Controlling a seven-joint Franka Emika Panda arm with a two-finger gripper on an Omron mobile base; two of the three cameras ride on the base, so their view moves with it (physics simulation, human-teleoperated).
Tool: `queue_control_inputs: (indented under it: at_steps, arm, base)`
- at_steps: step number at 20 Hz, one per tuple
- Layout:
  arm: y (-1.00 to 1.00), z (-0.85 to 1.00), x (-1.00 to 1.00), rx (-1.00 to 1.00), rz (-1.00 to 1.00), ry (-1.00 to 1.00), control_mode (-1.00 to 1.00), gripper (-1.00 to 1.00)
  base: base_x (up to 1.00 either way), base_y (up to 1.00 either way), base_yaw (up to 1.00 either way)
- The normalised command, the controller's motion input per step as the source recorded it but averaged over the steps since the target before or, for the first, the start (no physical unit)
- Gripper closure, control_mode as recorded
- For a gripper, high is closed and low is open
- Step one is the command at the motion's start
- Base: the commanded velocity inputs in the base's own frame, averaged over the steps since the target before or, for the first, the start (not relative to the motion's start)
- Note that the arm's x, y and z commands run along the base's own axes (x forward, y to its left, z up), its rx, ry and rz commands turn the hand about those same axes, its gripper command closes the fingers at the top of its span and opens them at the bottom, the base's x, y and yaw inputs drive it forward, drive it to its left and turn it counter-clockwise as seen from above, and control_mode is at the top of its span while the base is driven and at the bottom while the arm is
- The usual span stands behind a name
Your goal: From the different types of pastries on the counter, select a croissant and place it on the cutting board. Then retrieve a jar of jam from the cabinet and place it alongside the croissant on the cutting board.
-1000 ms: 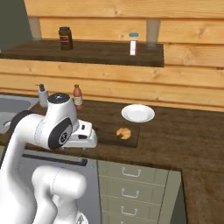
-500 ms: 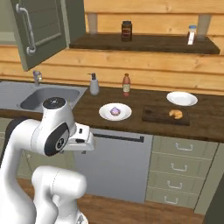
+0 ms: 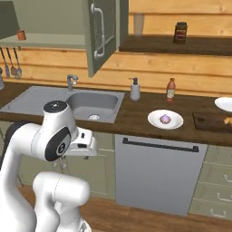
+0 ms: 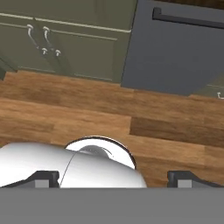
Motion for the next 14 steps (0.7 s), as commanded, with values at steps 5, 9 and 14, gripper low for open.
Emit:
queue_control_inputs:
  at_steps: [5, 9, 14]
  arm:
    - [0.00, 0.00, 0.00, 0.00, 0.00, 0.00, 1.00, -1.00]
    - [0.00, 0.00, 0.00, 0.00, 0.00, 0.00, 1.00, -1.00]
    - [0.00, 0.00, 0.00, 0.00, 0.00, 0.00, 1.00, -1.00]
  base:
    - [0.03, 0.64, 0.00]
    - [0.43, 0.51, -0.05]
    - [0.51, 0.52, -0.04]
